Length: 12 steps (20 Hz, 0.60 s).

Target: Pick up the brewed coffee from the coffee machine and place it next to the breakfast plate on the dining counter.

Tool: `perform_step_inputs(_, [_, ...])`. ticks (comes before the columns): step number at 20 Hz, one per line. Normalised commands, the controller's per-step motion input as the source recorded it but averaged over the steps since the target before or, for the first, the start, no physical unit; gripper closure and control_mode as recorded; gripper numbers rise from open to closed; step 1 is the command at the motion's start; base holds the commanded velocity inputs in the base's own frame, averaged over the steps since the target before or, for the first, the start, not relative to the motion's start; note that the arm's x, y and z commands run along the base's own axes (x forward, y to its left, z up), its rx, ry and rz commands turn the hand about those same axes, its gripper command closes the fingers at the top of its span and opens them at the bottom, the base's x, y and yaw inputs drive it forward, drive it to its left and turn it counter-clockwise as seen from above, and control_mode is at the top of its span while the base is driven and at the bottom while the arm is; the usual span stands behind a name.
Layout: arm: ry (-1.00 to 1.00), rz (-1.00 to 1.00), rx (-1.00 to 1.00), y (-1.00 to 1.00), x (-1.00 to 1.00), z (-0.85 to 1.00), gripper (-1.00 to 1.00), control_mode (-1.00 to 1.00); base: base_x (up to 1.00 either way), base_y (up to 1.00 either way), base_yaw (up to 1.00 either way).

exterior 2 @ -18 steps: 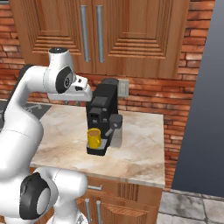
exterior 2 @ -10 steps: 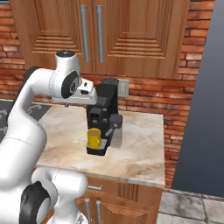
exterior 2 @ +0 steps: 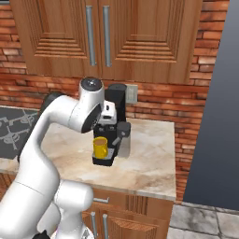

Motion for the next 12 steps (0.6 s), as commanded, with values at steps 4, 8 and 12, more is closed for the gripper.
perform_step_inputs(4, [-0.13, 0.24, 0.04, -0.33, -0.04, -0.56, -1.00, -1.00, 0.00, 0.00, 0.00])
perform_step_inputs(8, [-0.11, 0.27, 0.02, -0.26, -0.01, -0.50, -1.00, -1.00, 0.00, 0.00, 0.00])
perform_step_inputs(12, [-0.15, 0.25, 0.00, -0.08, 0.00, -0.50, -1.00, -1.00, 0.00, 0.00, 0.00])
